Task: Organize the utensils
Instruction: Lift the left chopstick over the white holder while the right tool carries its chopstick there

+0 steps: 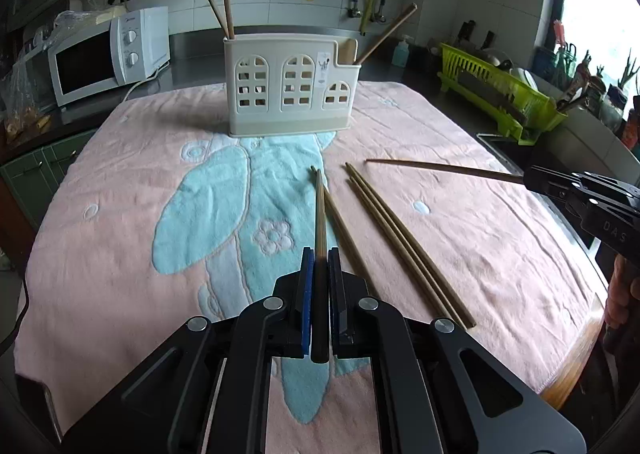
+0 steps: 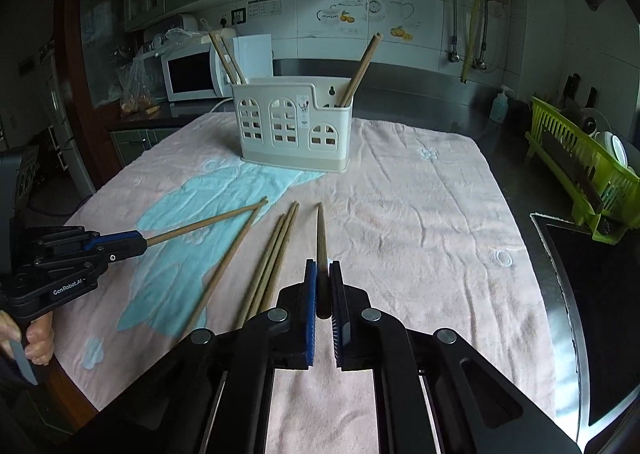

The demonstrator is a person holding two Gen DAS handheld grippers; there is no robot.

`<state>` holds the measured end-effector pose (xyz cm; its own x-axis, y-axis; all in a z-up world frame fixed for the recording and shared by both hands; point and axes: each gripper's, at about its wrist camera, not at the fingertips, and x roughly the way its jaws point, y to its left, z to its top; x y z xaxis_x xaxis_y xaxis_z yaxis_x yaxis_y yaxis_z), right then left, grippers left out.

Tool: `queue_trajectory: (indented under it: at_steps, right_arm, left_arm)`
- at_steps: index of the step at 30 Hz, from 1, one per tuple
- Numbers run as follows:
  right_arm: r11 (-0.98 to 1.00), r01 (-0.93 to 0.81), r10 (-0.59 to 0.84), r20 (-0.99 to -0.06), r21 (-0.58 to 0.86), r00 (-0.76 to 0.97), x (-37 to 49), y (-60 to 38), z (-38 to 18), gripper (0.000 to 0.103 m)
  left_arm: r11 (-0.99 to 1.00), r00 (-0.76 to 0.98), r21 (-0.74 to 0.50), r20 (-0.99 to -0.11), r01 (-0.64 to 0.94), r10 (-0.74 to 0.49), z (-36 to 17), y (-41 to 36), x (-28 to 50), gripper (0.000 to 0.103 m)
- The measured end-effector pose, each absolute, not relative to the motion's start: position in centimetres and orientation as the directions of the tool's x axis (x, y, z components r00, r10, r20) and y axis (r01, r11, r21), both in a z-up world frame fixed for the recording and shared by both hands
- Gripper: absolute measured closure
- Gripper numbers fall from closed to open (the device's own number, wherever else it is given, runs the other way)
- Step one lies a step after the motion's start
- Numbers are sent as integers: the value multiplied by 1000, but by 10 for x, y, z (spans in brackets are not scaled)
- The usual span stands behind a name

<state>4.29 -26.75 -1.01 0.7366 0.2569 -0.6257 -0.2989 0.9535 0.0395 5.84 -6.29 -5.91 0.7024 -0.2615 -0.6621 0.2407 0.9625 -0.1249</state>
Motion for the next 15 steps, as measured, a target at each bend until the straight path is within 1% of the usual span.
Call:
queue_trajectory:
  at_steps: [7,11,15]
  right_arm:
    - [941,-333,311,-557,65,770,58,-268,39,97]
    - [931,-359,335,-540,64,772,72,-265,65,97]
    - [922,-381,359,-532,74,767,89,-265,90,97]
  left_arm:
    - [959,764,-137,-582,247,-279,-21,-50,73,98]
    - [960,790,-129,-546,250,-279,0,-46,87,98]
    - [960,800,-119,-532,254,-277,18,-43,103,98]
